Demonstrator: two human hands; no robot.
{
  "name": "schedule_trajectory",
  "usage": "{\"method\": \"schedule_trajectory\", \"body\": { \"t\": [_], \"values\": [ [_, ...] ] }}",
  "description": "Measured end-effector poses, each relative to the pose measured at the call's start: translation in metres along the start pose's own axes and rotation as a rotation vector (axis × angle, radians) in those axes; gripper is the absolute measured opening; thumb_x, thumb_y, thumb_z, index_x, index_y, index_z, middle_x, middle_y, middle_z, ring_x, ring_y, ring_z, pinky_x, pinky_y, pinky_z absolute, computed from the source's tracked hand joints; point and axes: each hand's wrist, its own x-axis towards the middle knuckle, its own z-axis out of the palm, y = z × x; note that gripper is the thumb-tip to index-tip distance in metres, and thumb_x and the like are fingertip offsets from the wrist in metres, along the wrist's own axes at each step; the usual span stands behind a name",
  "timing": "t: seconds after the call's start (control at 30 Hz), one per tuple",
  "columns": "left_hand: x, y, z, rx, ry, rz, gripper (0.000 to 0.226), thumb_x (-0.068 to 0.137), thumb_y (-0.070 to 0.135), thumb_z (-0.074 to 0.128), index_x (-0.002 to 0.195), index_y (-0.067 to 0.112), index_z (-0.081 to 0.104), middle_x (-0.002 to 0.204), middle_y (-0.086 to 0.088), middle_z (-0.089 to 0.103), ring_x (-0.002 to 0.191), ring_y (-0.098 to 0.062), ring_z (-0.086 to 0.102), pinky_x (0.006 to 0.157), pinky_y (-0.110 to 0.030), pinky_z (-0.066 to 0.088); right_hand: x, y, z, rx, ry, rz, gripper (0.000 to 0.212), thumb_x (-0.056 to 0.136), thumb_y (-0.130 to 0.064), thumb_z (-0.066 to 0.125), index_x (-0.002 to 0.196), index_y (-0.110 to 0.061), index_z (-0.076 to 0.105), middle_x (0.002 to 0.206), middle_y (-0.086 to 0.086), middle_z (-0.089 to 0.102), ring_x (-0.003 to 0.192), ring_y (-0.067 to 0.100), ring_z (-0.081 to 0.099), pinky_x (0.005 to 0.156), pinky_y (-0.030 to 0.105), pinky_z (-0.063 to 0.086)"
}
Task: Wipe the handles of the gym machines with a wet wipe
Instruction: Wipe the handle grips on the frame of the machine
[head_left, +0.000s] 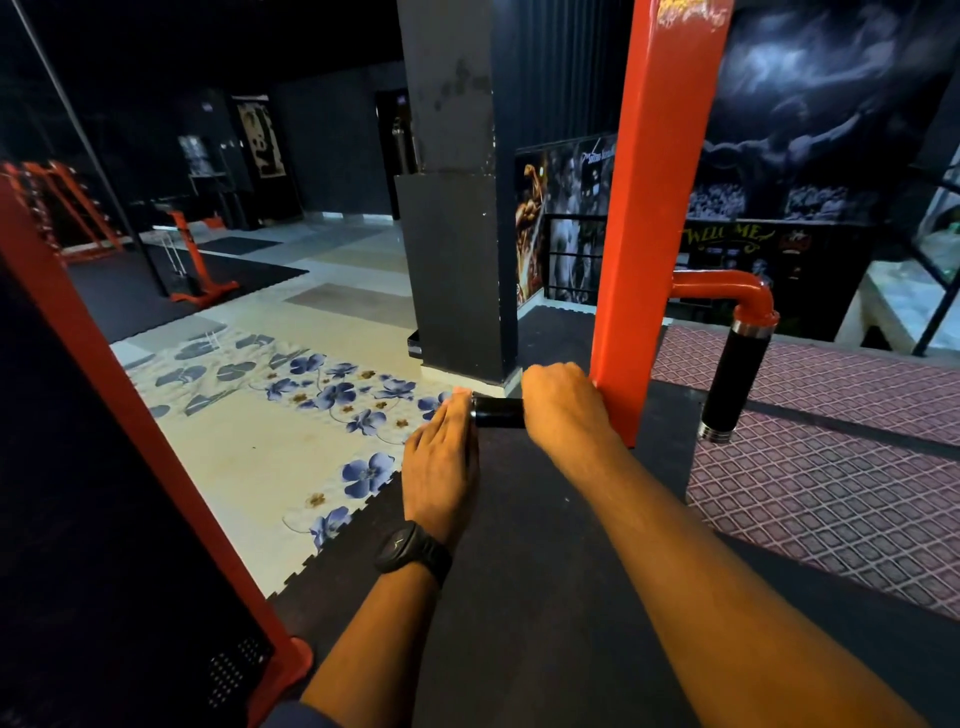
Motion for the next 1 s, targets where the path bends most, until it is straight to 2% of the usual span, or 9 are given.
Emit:
{"method": "schedule_trajectory", "body": {
  "t": [0.13, 0.23, 0.3, 0.43, 0.57, 0.7, 0.8, 0.83, 1.0],
  "values": [
    [0.000, -0.002, -0.003, 0.039, -0.002, 0.021, 0.048, 0.101, 0.014, 0.050, 0.149, 0.011, 0.042, 0.150, -0.012, 0.049, 0.137, -0.028, 0.049, 0.104, -0.055, 0.046, -0.009, 0.008, 0.012, 0.007, 0.103, -0.018, 0.017, 0.095, -0.006, 0.059, 0.112, -0.007, 0.062, 0.112, 0.011, 0.060, 0.114, 0.028, 0.051, 0.087, 0.035, 0.046],
    [-0.003, 0.001, -0.003, 0.022, -0.003, 0.013, 0.048, 0.103, 0.017, 0.047, 0.150, 0.012, 0.040, 0.151, -0.011, 0.047, 0.139, -0.027, 0.046, 0.105, -0.057, 0.045, -0.021, 0.012, 0.036, 0.050, 0.347, -0.027, 0.017, 0.095, -0.008, 0.060, 0.110, -0.009, 0.067, 0.107, 0.009, 0.064, 0.105, 0.026, 0.054, 0.088, 0.036, 0.047],
    [-0.005, 0.003, -0.003, -0.006, 0.002, -0.020, 0.047, 0.104, 0.021, 0.041, 0.150, 0.012, 0.041, 0.151, -0.011, 0.047, 0.139, -0.027, 0.047, 0.105, -0.057, 0.045, -0.032, 0.014, 0.061, 0.177, 0.534, -0.067, 0.023, 0.092, -0.002, 0.059, 0.111, -0.008, 0.070, 0.105, 0.008, 0.069, 0.096, 0.027, 0.058, 0.086, 0.038, 0.049],
    [-0.003, 0.000, -0.004, -0.009, -0.006, -0.006, 0.053, 0.104, 0.035, 0.027, 0.149, 0.012, 0.042, 0.149, -0.012, 0.049, 0.137, -0.028, 0.049, 0.103, -0.057, 0.047, -0.044, 0.017, 0.089, 0.534, 0.789, -0.034, 0.025, 0.089, 0.004, 0.064, 0.112, -0.003, 0.071, 0.112, 0.009, 0.070, 0.104, 0.022, 0.063, 0.090, 0.032, 0.054],
    [-0.006, 0.000, -0.003, -0.094, 0.007, -0.012, 0.047, 0.106, 0.028, 0.036, 0.150, 0.016, 0.040, 0.150, -0.009, 0.050, 0.137, -0.024, 0.049, 0.106, -0.053, 0.047, -0.041, -0.006, 0.099, 0.725, 0.795, -0.038, 0.023, 0.087, 0.005, 0.067, 0.107, -0.005, 0.072, 0.103, 0.007, 0.066, 0.096, 0.024, 0.065, 0.082, 0.023, 0.051],
    [-0.002, 0.012, -0.019, -0.225, 0.007, -0.072, 0.047, 0.103, 0.031, 0.041, 0.149, 0.021, 0.045, 0.139, -0.001, 0.060, 0.122, -0.005, 0.053, 0.099, -0.026, 0.045, -0.040, -0.015, 0.110, 0.748, 0.735, -0.091, 0.026, 0.089, 0.001, 0.068, 0.112, -0.010, 0.071, 0.109, 0.004, 0.063, 0.095, 0.020, 0.066, 0.077, 0.022, 0.051],
    [0.003, 0.013, -0.033, -0.332, -0.012, -0.090, 0.037, 0.104, 0.026, 0.047, 0.141, 0.028, 0.049, 0.131, 0.013, 0.056, 0.115, 0.012, 0.047, 0.098, -0.009, 0.040, -0.040, -0.015, 0.113, 0.695, 0.637, -0.274, 0.024, 0.092, -0.001, 0.064, 0.112, -0.009, 0.071, 0.109, 0.002, 0.064, 0.094, 0.017, 0.064, 0.078, 0.025, 0.054],
    [0.005, 0.012, -0.036, -0.333, -0.013, -0.083, 0.036, 0.104, 0.025, 0.048, 0.140, 0.029, 0.050, 0.130, 0.015, 0.055, 0.116, 0.011, 0.048, 0.099, -0.009, 0.040, -0.042, -0.015, 0.113, 0.708, 0.624, -0.295, 0.023, 0.091, -0.001, 0.065, 0.111, -0.010, 0.072, 0.107, 0.001, 0.065, 0.095, 0.016, 0.063, 0.079, 0.027, 0.054],
    [0.004, 0.030, -0.032, -0.234, 0.044, -0.124, 0.033, 0.104, 0.036, 0.047, 0.126, 0.023, 0.068, 0.131, 0.007, 0.064, 0.119, -0.006, 0.050, 0.104, -0.044, 0.042, -0.047, 0.000, 0.104, 0.906, 0.738, -0.060, 0.020, 0.085, -0.007, 0.076, 0.104, -0.012, 0.074, 0.101, -0.002, 0.071, 0.097, 0.017, 0.058, 0.080, 0.023, 0.049]
  ]
}}
